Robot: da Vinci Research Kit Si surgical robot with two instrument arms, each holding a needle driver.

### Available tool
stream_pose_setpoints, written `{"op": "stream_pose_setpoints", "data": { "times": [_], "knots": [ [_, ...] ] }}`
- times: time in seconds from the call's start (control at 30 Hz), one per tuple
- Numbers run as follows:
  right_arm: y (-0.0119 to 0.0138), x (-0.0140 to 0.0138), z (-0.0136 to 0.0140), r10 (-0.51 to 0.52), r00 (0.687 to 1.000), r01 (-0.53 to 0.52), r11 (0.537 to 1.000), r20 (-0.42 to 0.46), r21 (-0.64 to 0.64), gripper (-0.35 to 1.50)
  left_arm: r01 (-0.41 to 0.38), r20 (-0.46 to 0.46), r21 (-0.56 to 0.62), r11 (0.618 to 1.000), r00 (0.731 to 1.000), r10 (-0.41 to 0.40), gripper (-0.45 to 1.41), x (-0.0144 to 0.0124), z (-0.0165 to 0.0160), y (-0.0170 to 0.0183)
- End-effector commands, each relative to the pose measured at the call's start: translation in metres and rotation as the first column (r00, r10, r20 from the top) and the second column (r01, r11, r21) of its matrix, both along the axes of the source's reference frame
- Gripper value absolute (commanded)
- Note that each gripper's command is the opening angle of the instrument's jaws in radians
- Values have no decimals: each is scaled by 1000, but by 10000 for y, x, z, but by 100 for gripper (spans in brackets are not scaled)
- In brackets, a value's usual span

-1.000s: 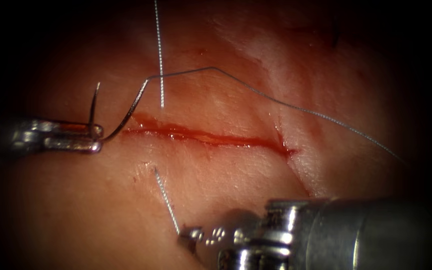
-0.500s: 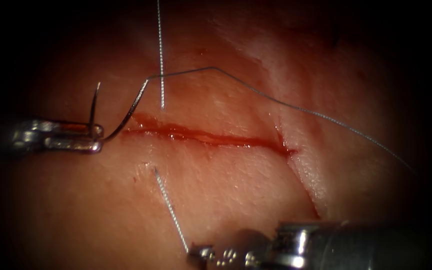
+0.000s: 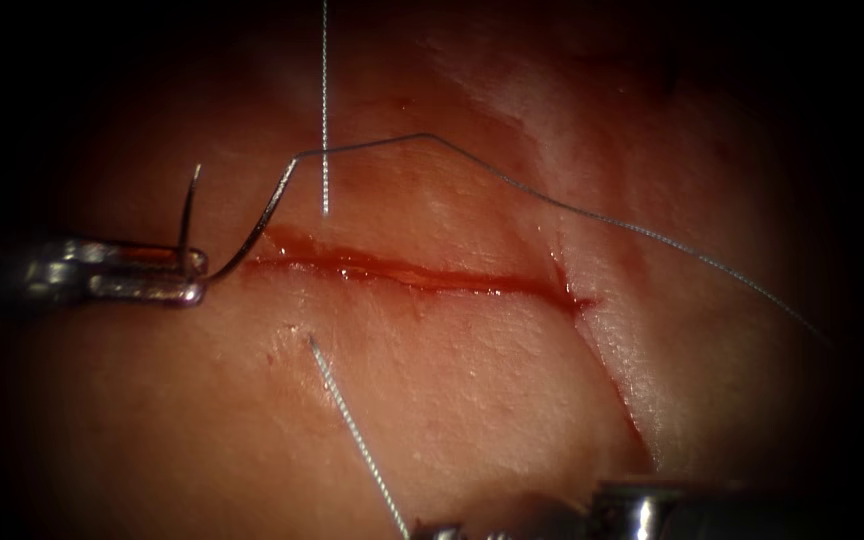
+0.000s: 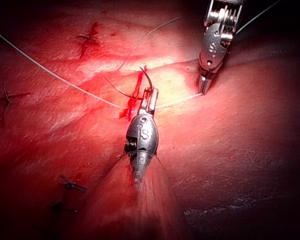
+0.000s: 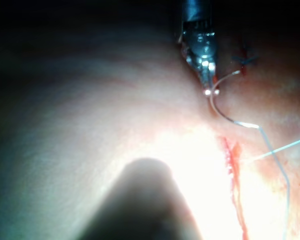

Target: Wound Closure

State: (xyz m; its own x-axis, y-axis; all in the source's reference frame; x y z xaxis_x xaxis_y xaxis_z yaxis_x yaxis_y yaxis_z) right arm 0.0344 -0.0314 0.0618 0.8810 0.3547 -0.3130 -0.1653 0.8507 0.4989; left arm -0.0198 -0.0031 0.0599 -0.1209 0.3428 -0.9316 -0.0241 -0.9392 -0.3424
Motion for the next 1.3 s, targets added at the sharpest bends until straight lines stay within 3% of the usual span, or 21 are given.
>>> {"op": "stream_pose_setpoints", "data": {
  "times": [0.03, 0.3, 0.33, 0.37, 0.4, 0.43, 0.47, 0.53, 0.67, 0.77, 0.9, 1.2, 1.27, 1.3],
  "knots": [
    [-6, 5, 4, -2, 1000, 2, 1000, -2, 1, -35, -1, 1, 0, 1000, 1000, 1, -45, -4, 7, -3],
    [-13, 3, 3, -12, 1000, 12, 999, -5, 51, -35, -1, 1, 0, 1000, 1000, 1, -45, -4, 7, -3],
    [-12, 3, 3, -11, 1000, 11, 999, -4, 52, -15, -1, 1, 0, 1000, 1000, 1, -45, -4, 7, -3],
    [-10, 4, 3, 4, 1000, -4, 999, -12, 36, 36, -1, 1, 0, 1000, 1000, 1, -45, -4, 7, -3],
    [-7, 5, 3, 23, 1000, -22, 1000, -18, 16, 68, -1, 1, 0, 1000, 1000, 1, -45, -4, 6, -3],
    [-2, 6, 3, 45, 999, -45, 999, -28, -3, 91, -1, 1, 0, 1000, 1000, 1, -45, -4, 6, -3],
    [8, 9, 2, 74, 996, -75, 997, -50, -12, 98, -1, 1, 0, 1000, 1000, 1, -45, -4, 6, -3],
    [28, 15, 1, 135, 989, -136, 990, -52, -27, 93, 0, 1, 0, 1000, 1000, 0, -45, -5, 7, -3],
    [80, 38, 4, 269, 962, -272, 957, -46, -103, 99, 1, 0, -1, 1000, 1000, -1, -45, -7, 7, -3],
    [104, 54, 12, 290, 956, -293, 949, -44, -116, 99, 0, 1, -1, 1000, 1000, 0, -45, -6, 7, -4],
    [115, 69, 27, 294, 955, -296, 946, -38, -131, 99, -1, 1, -1, 1000, 1000, 1, -45, -5, 7, -4],
    [108, 84, 61, 267, 964, -266, 953, -12, -148, 81, 0, 1, 0, 1000, 1000, 0, -45, -5, 7, -4],
    [105, 83, 65, 255, 967, -253, 957, -6, -141, 59, -1, 1, 0, 1000, 1000, 1, -45, -5, 6, -4],
    [102, 82, 66, 230, 973, -229, 964, -4, -132, 15, -1, 2, 0, 1000, 1000, 1, -45, -5, 6, -3]
  ]
}}
